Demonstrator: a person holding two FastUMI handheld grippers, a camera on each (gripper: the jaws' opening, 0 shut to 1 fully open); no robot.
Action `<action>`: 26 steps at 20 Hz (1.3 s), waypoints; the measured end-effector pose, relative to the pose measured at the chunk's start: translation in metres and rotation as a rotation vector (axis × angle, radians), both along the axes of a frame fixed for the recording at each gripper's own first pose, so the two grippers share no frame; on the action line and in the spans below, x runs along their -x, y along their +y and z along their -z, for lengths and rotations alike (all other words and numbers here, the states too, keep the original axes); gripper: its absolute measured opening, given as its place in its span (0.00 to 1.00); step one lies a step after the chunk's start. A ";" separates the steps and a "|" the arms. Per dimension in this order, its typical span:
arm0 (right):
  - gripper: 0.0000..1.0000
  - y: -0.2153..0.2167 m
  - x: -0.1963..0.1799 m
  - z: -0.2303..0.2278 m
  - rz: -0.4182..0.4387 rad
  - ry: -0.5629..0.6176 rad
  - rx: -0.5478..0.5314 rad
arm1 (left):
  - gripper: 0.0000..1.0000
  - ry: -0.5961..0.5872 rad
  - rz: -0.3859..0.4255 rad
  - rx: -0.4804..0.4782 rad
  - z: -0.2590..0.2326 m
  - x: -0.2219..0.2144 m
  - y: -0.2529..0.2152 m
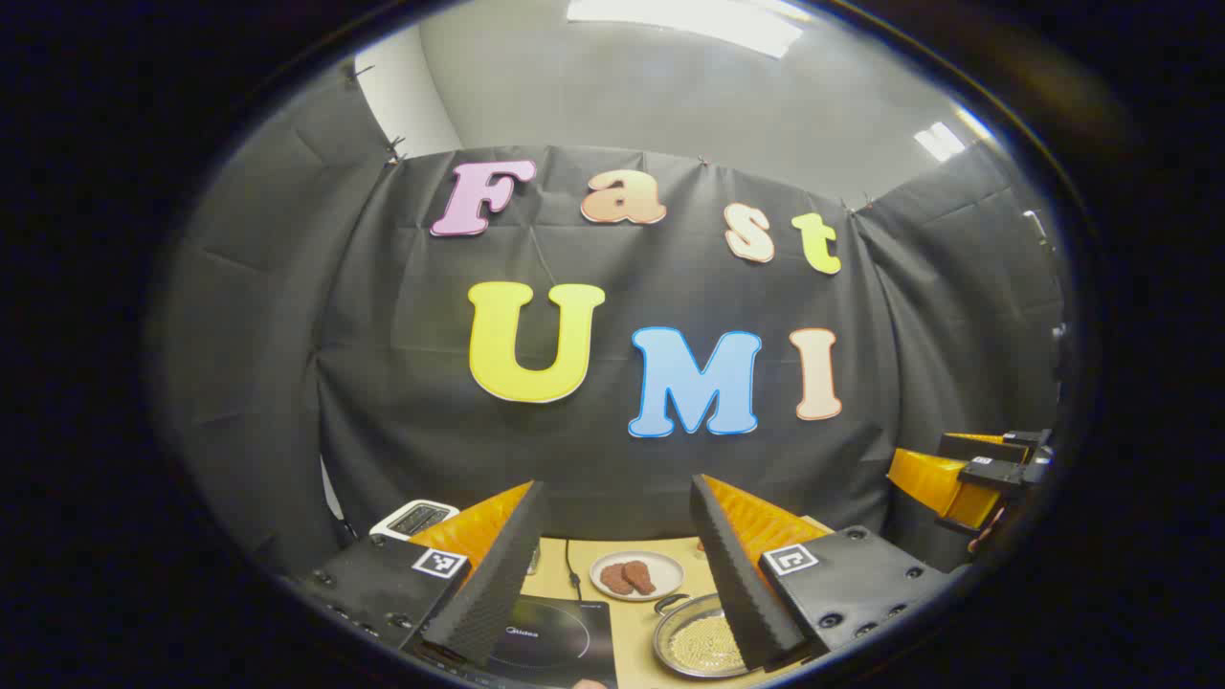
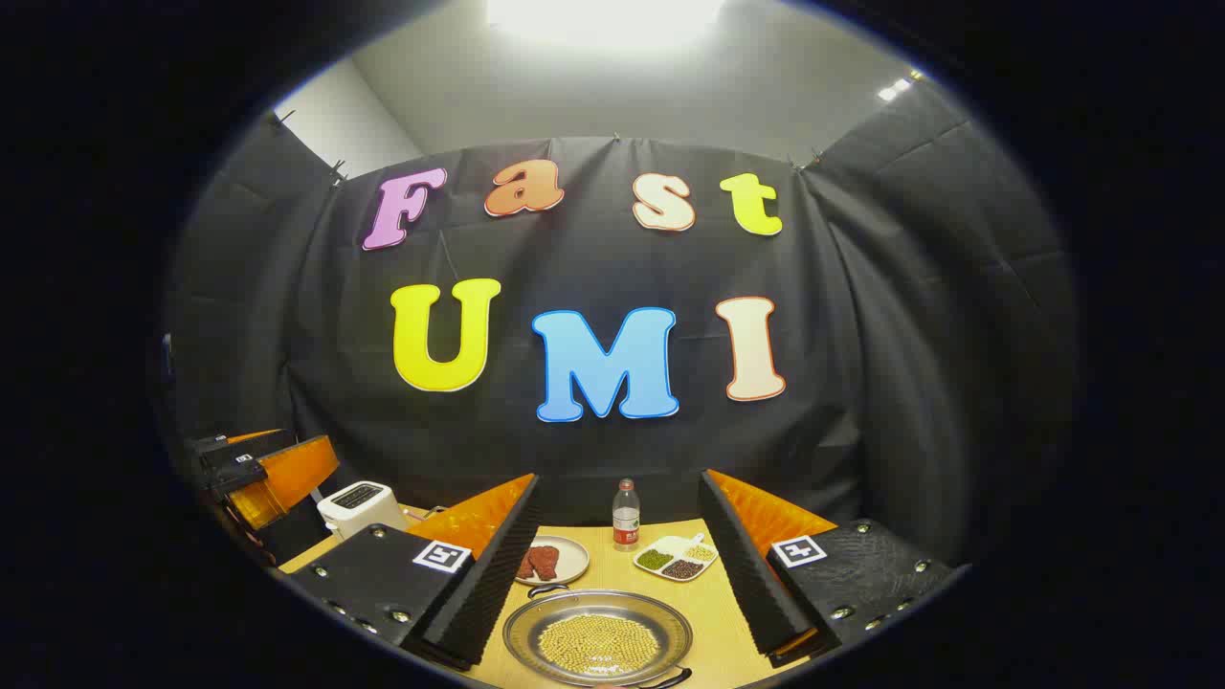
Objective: First push the handle of the pot to place it horizontally, then grasp the pot with both hands and set it on the induction cooktop.
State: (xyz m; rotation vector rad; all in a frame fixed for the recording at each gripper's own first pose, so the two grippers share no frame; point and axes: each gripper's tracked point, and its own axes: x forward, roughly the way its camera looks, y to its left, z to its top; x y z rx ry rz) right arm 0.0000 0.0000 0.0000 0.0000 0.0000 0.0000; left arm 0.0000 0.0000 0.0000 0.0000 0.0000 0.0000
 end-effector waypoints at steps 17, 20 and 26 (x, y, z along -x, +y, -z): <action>0.98 -0.007 0.003 0.008 0.019 0.016 -0.023 | 0.98 0.002 0.005 -0.019 0.005 0.010 -0.001; 0.98 -0.008 0.003 0.014 0.015 0.032 -0.027 | 0.98 0.002 0.002 -0.022 0.004 0.009 0.000; 0.99 -0.005 0.000 0.054 -0.031 0.134 -0.041 | 0.95 0.007 0.002 -0.023 0.011 0.006 -0.003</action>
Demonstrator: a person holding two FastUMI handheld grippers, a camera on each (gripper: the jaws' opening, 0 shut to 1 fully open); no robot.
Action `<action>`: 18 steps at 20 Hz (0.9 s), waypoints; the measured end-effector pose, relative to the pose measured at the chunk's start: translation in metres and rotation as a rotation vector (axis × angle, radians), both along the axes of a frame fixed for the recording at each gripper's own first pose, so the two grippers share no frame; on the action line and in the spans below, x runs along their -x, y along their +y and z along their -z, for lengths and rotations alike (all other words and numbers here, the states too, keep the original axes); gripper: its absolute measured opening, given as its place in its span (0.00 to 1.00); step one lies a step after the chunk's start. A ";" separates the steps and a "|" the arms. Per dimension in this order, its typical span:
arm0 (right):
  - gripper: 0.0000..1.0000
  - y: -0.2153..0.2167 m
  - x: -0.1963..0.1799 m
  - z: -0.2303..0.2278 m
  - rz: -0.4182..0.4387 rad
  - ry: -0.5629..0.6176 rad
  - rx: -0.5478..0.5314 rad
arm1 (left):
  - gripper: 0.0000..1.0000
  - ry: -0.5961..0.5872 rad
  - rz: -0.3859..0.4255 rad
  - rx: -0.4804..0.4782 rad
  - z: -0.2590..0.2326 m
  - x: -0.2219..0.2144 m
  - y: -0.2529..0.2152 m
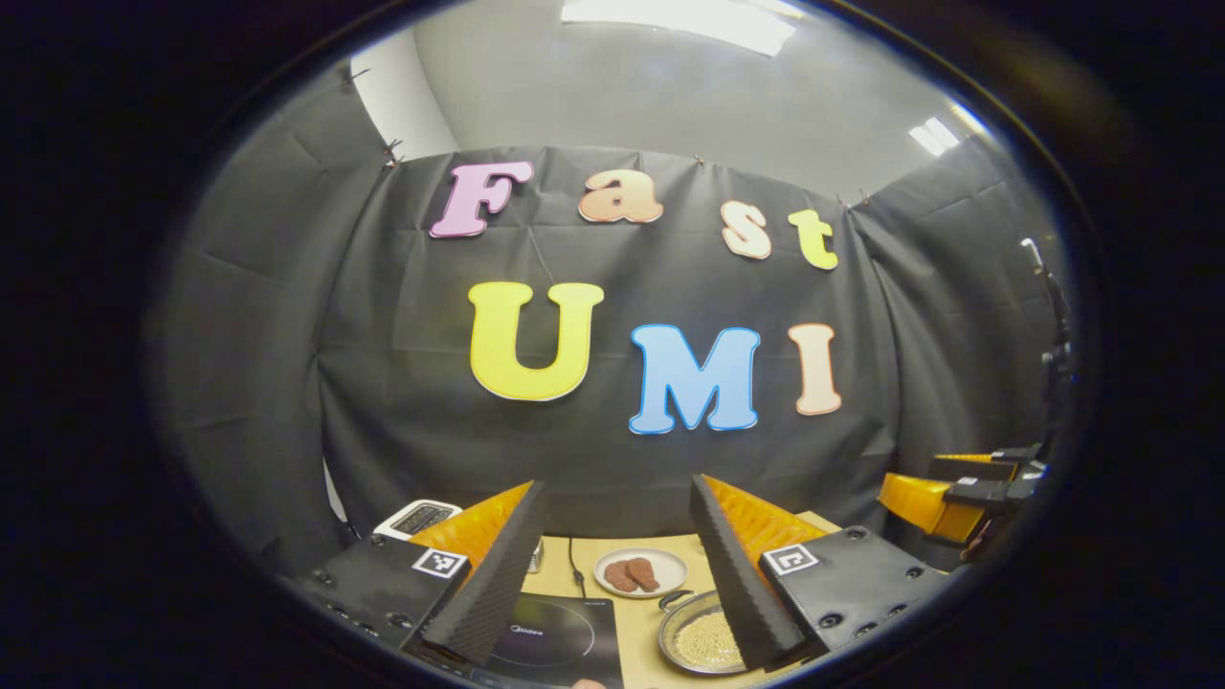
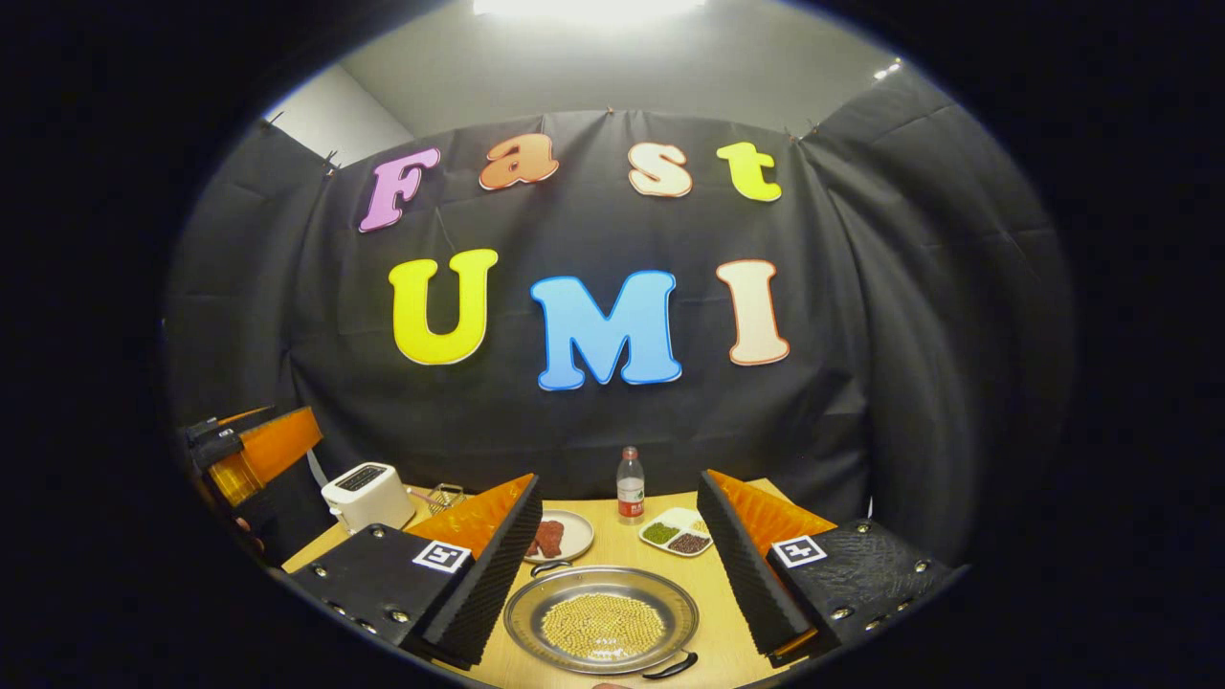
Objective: First push the handle of the pot to place it horizontally, then grasp the pot with both hands and set it on the induction cooktop.
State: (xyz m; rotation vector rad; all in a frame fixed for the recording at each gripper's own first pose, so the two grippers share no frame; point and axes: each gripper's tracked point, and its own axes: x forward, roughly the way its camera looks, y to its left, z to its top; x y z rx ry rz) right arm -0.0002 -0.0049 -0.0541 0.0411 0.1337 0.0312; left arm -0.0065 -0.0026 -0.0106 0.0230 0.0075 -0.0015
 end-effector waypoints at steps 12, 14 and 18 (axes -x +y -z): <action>0.99 0.008 0.019 0.149 -0.146 0.424 -0.019 | 0.97 0.061 0.017 0.009 0.027 -0.013 -0.014; 0.86 0.003 0.024 0.170 -0.136 0.486 0.009 | 0.97 0.074 0.021 0.014 0.034 -0.016 -0.016; 0.38 -0.002 0.039 0.209 -0.136 0.604 0.009 | 0.97 0.096 0.015 0.020 0.045 -0.019 -0.013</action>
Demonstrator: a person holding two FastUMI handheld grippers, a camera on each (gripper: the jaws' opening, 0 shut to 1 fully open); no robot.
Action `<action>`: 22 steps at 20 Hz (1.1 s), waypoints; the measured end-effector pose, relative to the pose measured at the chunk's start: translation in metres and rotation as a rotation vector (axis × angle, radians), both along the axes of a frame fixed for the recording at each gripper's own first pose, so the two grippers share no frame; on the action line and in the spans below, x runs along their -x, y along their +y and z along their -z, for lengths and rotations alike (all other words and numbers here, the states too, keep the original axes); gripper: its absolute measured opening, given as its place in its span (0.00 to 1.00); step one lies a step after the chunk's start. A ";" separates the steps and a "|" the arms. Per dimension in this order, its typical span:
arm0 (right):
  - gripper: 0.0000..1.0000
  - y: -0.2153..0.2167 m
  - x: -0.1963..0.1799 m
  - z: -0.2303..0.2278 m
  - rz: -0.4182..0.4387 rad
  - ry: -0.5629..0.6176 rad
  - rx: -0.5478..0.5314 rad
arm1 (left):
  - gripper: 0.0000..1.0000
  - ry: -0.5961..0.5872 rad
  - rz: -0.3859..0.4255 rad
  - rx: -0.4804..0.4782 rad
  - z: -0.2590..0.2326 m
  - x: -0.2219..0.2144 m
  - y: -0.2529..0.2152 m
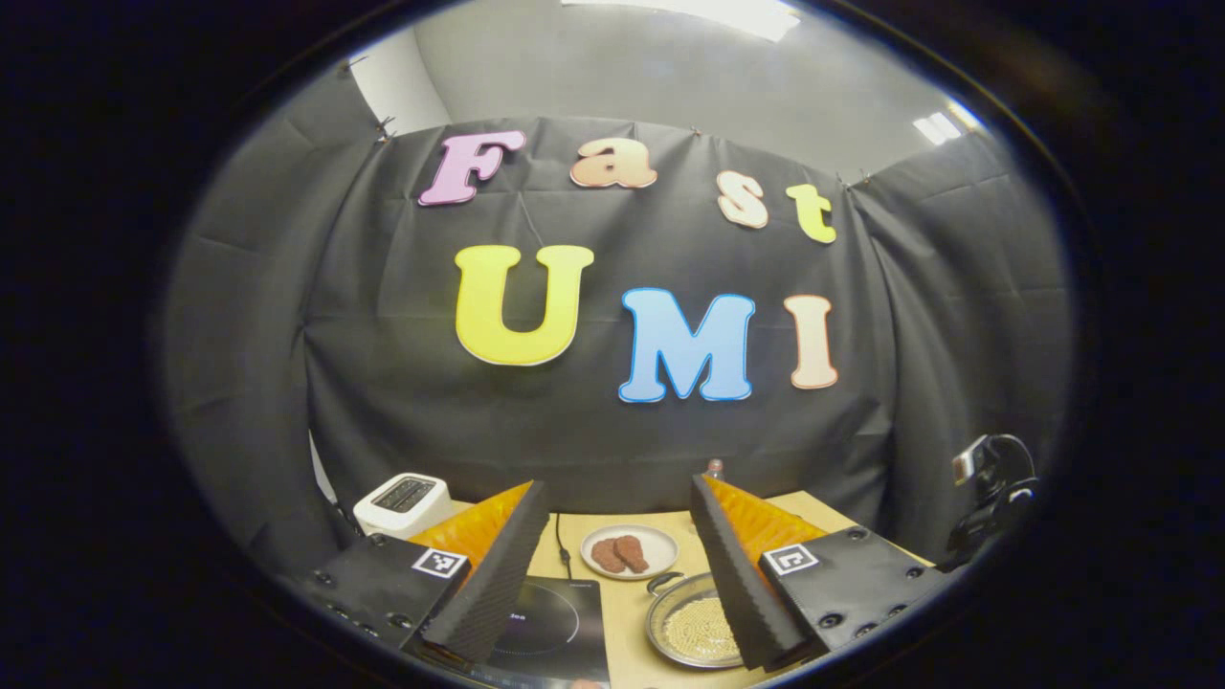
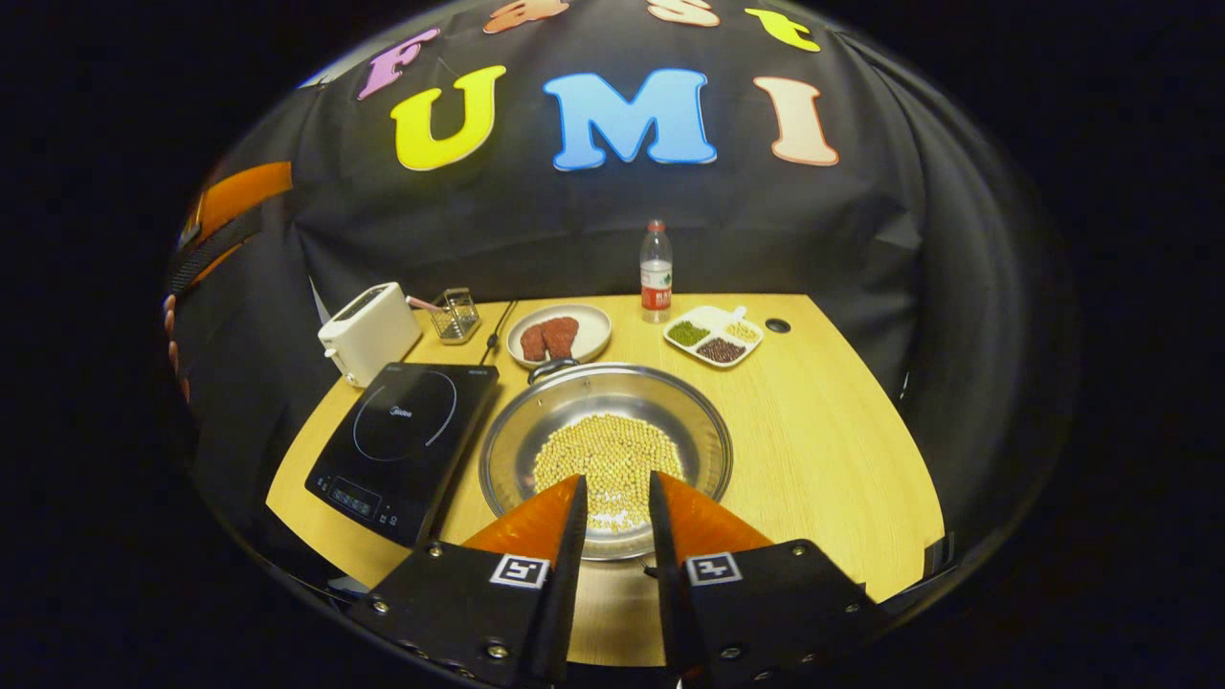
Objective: First push the handle of the pot to place it horizontally, then grasp the pot with both hands and set it on the induction cooktop.
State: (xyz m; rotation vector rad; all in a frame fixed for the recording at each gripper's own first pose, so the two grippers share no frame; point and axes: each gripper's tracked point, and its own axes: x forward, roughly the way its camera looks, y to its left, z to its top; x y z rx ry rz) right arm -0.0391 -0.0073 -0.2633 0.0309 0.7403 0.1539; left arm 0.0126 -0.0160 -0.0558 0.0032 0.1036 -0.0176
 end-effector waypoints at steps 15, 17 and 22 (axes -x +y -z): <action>0.04 0.000 0.040 0.101 -0.026 0.380 -0.031 | 0.96 0.068 -0.039 0.014 0.028 -0.014 0.012; 0.05 0.003 0.041 0.109 -0.031 0.405 -0.038 | 0.96 0.071 -0.043 0.007 0.029 -0.016 0.012; 0.02 -0.002 0.036 0.119 -0.024 0.433 -0.033 | 0.96 0.079 -0.049 -0.008 0.030 -0.019 0.011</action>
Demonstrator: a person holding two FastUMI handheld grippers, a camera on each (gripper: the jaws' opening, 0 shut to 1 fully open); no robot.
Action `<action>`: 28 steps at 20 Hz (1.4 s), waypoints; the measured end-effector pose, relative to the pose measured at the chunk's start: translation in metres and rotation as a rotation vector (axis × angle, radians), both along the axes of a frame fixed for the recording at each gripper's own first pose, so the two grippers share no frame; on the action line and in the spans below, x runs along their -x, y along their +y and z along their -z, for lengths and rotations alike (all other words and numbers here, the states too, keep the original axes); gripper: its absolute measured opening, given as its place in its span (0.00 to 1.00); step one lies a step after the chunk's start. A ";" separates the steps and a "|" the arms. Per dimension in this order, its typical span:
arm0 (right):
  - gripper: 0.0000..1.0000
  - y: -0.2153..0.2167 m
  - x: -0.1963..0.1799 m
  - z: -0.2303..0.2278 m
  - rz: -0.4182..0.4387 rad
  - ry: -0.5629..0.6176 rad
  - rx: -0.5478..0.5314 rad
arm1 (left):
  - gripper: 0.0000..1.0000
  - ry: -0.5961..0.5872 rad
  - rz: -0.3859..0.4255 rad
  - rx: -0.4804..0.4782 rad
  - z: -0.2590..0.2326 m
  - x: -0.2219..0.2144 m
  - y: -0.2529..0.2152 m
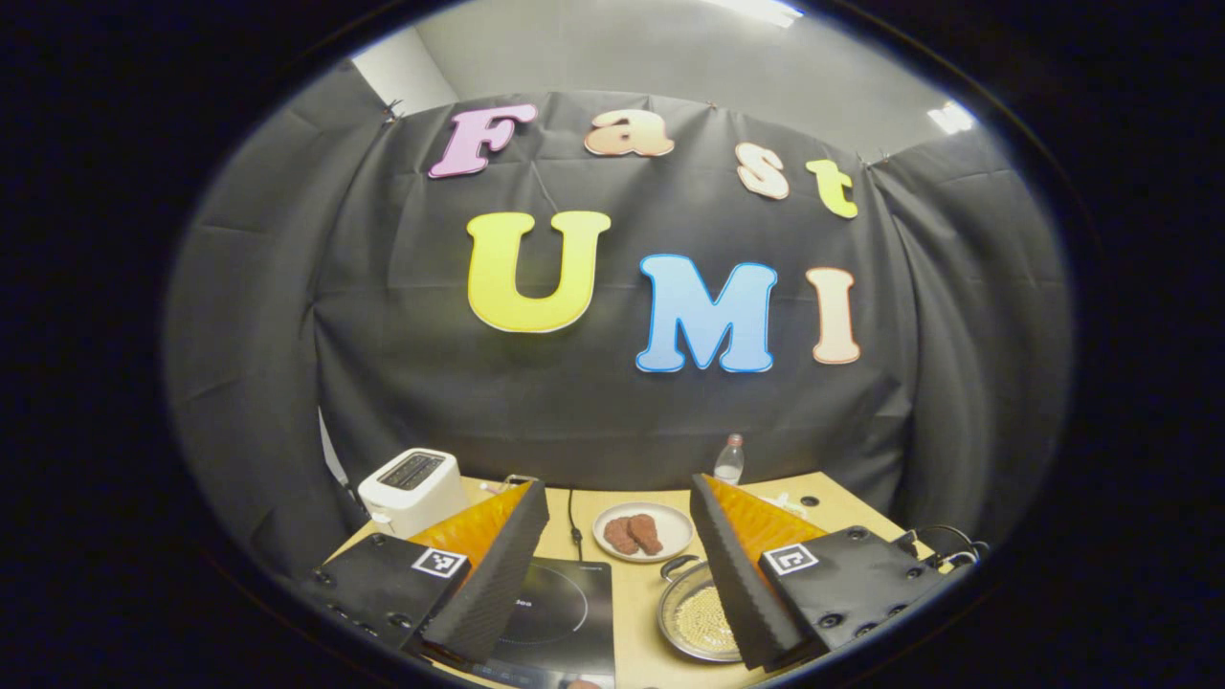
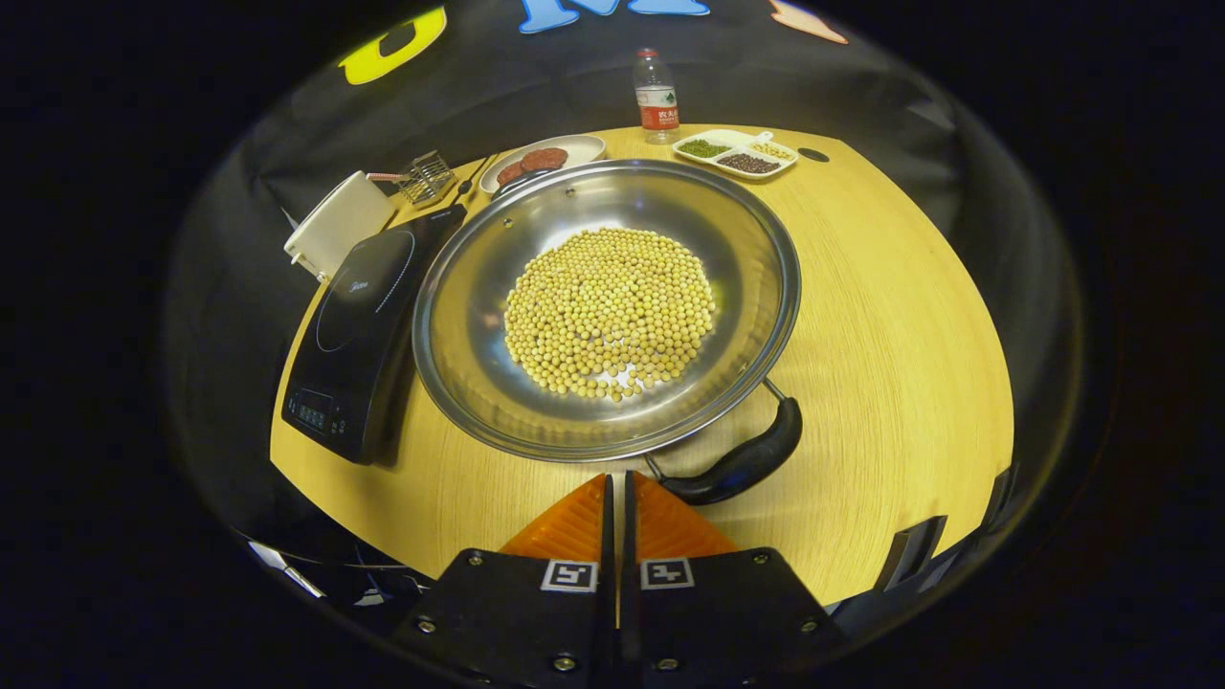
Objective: First push the handle of the pot to place it horizontally, then grasp the pot with both hands and set it on the induction cooktop.
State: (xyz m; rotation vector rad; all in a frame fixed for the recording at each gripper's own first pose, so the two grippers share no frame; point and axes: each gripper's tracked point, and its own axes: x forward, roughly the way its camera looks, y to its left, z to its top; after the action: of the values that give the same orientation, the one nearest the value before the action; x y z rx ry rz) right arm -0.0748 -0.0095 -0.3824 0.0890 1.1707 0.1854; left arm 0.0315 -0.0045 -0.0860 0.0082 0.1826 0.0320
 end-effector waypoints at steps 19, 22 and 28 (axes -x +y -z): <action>0.01 -0.078 -0.024 0.003 0.165 0.007 0.069 | 0.96 0.005 0.047 -0.019 0.003 -0.015 -0.032; 0.01 -0.085 -0.028 0.004 0.216 0.018 0.034 | 0.95 0.005 0.047 -0.021 0.003 -0.017 -0.035; 0.01 -0.101 -0.041 0.006 0.279 0.020 0.002 | 0.96 0.009 0.049 -0.029 0.005 -0.023 -0.044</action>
State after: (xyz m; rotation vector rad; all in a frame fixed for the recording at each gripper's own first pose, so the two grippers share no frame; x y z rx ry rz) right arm -0.0335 -0.1103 -0.3880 0.2509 1.1651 -0.0629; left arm 0.0547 -0.0487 -0.0908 0.0419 0.1904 -0.0146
